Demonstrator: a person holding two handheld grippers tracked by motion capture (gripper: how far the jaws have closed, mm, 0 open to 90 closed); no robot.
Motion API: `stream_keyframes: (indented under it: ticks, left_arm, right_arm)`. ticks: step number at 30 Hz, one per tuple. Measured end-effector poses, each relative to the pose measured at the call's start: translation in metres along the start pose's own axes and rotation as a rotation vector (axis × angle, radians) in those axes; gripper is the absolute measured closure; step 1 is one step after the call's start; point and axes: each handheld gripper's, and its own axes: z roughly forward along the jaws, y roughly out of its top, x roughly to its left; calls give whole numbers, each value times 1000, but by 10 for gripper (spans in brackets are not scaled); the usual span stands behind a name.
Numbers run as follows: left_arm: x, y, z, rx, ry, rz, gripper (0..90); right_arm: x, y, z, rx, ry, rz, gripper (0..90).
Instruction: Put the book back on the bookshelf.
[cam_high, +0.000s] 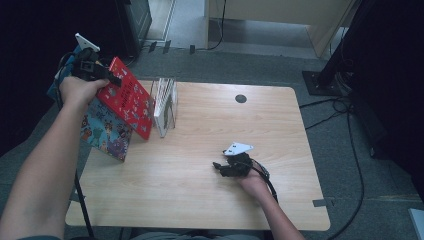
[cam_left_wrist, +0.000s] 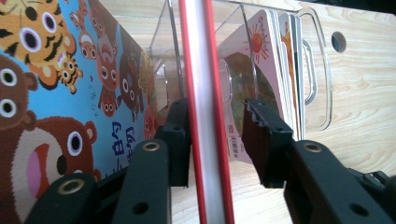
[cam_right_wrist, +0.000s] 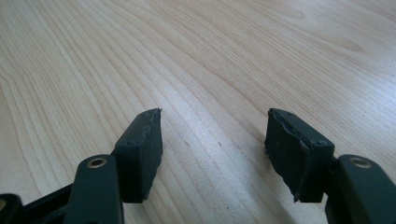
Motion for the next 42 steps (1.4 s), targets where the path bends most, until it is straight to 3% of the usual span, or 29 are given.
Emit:
stream_keyframes:
  ticks: [14, 29, 30, 32, 35, 42]
  left_arm:
    - [1, -2, -14, -7, 12, 6, 500]
    - [1, -9, -45, -49, 26, 34, 486]
    - [2, -11, -47, -52, 2, 32, 486]
    - [0, -14, -53, -74, -2, 36, 483]
    - [-4, -18, -54, -68, -7, 48, 477]
    - [-23, -30, -53, -89, -59, 87, 447]
  right_arm:
    - [0, 0, 0, 1, -2, 2, 358]
    - [0, 0, 0, 1, 0, 1, 352]
    - [0, 0, 0, 1, 0, 1, 348]
    - [0, 0, 0, 3, 5, 0, 339]
    - [0, 0, 0, 4, 6, -3, 327]
    - [2, 1, 2, 7, 10, -9, 287]
